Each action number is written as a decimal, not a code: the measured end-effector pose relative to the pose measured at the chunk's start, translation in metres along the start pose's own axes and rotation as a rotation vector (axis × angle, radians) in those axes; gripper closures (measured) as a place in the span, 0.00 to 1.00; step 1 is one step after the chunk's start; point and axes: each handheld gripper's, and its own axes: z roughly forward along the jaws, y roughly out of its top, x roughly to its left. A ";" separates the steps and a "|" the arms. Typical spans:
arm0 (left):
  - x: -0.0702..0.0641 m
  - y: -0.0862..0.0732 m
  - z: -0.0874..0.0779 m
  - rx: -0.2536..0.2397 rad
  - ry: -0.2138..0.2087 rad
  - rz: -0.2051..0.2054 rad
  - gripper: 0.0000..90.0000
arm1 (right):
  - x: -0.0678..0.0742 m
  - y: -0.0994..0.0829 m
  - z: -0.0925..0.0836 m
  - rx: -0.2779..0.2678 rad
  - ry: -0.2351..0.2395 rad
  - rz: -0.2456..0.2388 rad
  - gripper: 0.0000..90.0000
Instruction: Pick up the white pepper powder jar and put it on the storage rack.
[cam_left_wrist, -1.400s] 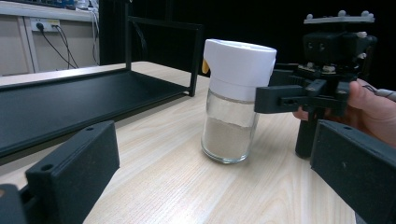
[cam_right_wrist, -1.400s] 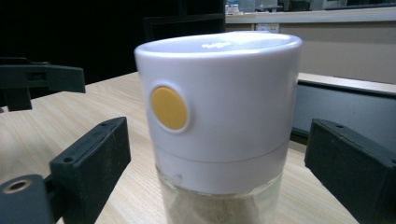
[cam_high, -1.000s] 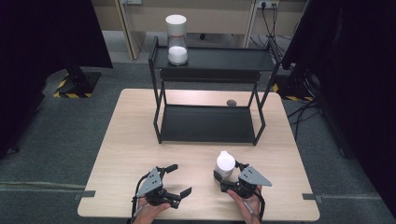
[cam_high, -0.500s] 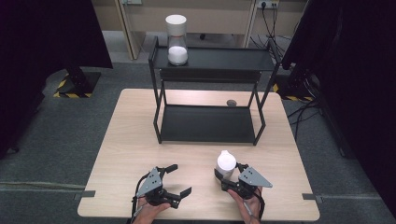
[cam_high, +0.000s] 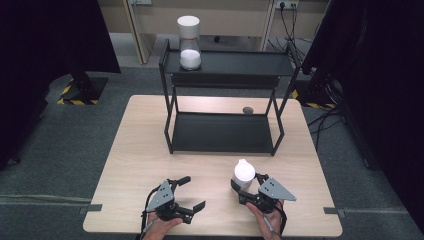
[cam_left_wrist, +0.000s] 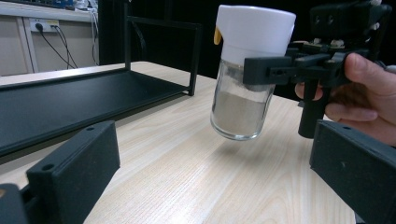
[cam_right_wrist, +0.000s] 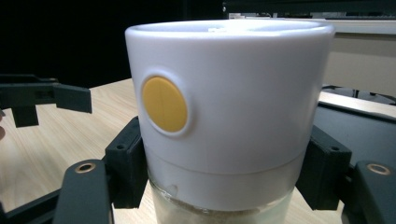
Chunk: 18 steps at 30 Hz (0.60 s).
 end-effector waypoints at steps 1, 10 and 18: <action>0.000 0.000 0.000 0.000 0.001 0.000 0.01 | 0.000 0.002 0.000 0.002 0.002 0.000 0.34; 0.000 0.000 0.000 0.002 -0.003 0.005 0.01 | -0.002 0.016 0.002 0.004 0.014 0.000 0.34; -0.001 0.001 0.000 0.004 -0.001 0.010 0.01 | -0.006 0.036 0.003 -0.016 0.021 0.008 0.34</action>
